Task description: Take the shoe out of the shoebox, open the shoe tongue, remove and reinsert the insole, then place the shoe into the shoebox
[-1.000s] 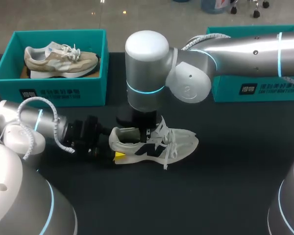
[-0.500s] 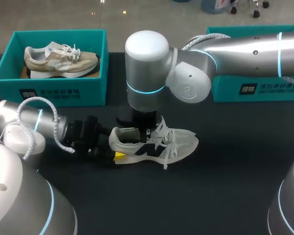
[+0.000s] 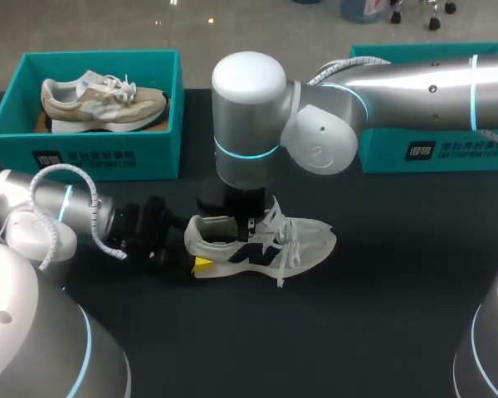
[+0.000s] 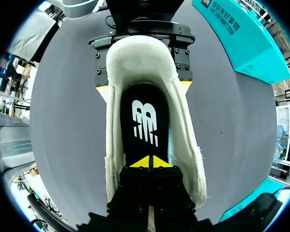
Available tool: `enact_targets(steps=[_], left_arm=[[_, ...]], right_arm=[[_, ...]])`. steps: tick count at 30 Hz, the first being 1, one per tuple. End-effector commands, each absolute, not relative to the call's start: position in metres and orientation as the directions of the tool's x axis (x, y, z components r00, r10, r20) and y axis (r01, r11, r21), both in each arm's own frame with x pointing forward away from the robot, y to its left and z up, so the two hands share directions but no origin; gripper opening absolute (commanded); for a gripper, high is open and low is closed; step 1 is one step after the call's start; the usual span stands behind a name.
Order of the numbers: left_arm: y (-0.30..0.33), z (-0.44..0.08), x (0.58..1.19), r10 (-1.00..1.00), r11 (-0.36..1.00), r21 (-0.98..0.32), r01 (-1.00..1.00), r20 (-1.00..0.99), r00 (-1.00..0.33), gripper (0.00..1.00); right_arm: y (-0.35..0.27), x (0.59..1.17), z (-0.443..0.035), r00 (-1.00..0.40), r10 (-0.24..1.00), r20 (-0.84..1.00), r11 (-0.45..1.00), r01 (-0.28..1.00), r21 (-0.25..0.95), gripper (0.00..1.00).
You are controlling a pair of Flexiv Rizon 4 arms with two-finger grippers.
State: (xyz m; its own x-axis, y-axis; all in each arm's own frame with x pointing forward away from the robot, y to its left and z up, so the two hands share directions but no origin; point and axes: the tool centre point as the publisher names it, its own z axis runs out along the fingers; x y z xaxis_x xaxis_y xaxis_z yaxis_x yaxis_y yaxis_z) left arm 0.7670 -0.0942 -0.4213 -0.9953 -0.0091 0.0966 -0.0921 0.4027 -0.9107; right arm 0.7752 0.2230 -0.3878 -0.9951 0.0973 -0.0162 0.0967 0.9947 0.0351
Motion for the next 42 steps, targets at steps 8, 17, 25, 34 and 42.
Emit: enact_targets(steps=[8,17,25,34,42], left_arm=[[-0.094,-0.426,0.769,-0.010,0.406,-0.909,-0.093,0.097,-0.995,0.00],[-0.094,-0.426,0.769,-0.010,0.406,-0.909,-0.093,0.097,-0.995,0.00],[-0.094,-0.426,0.769,-0.010,0.406,-0.909,-0.093,0.097,-0.995,0.00],[-0.094,-0.426,0.769,-0.010,0.406,-0.909,-0.093,0.097,-0.995,0.00],[-0.094,-0.426,0.769,-0.010,0.406,-0.909,-0.093,0.097,-0.995,0.00]], right_arm=[[0.233,0.790,-0.395,-0.992,0.108,-0.062,0.994,0.107,0.017,0.00],[0.237,0.793,-0.399,-0.992,0.112,-0.062,0.994,0.111,0.021,0.26],[0.233,0.795,-0.402,-0.992,0.104,-0.066,0.995,0.104,0.006,0.32],[0.240,0.797,-0.419,-0.997,0.050,-0.055,0.999,0.049,0.012,0.36],[0.241,0.787,-0.436,-0.999,0.015,0.037,1.000,0.015,0.006,0.22]])
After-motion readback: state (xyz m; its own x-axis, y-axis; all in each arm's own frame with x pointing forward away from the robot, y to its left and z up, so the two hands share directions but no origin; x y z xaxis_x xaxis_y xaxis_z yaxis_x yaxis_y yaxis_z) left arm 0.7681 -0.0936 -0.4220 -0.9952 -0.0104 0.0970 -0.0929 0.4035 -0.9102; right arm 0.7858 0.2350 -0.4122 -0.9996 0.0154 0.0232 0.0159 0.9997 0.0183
